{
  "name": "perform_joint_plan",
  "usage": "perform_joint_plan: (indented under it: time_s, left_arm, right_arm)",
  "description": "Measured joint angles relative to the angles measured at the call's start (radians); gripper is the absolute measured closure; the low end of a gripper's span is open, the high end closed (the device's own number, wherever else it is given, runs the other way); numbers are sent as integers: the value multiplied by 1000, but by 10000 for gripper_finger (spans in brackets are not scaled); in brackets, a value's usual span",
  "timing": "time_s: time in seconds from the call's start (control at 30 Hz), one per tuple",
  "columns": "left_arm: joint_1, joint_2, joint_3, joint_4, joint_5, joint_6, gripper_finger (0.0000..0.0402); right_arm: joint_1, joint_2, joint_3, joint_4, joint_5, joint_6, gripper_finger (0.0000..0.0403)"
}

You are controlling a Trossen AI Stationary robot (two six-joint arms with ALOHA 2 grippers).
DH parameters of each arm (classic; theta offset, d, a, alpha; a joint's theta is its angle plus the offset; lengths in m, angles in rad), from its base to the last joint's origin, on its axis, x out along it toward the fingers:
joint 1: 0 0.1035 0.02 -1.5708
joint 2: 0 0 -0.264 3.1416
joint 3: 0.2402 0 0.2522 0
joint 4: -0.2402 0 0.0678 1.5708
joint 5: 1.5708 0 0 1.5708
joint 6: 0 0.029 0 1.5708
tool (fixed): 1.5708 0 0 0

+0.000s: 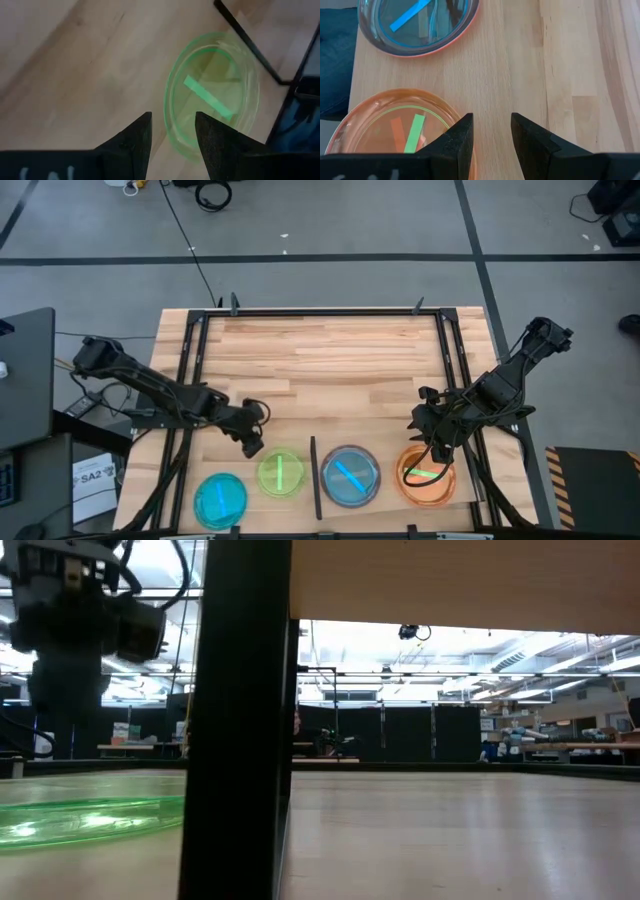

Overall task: Place and stack plates onto a shelf
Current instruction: Stack the green plate on the orange plates on the shelf

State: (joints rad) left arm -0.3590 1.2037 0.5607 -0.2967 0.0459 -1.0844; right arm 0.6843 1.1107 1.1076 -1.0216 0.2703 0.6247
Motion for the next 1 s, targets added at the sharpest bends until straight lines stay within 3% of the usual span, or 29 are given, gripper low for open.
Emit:
perform_joint_plan:
  time_s: [0.23,0.63,1.0]
  left_arm:
    - [-37,0,-99,193,-7,-103,244]
    - [-119,22,-111,215,-143,-170,244]
    - [-145,157,-110,326,-157,-196,244]
  right_arm:
    - [0,0,0,3,1,0,265]
    - [0,0,0,4,1,0,265]
    - [0,0,0,9,1,0,265]
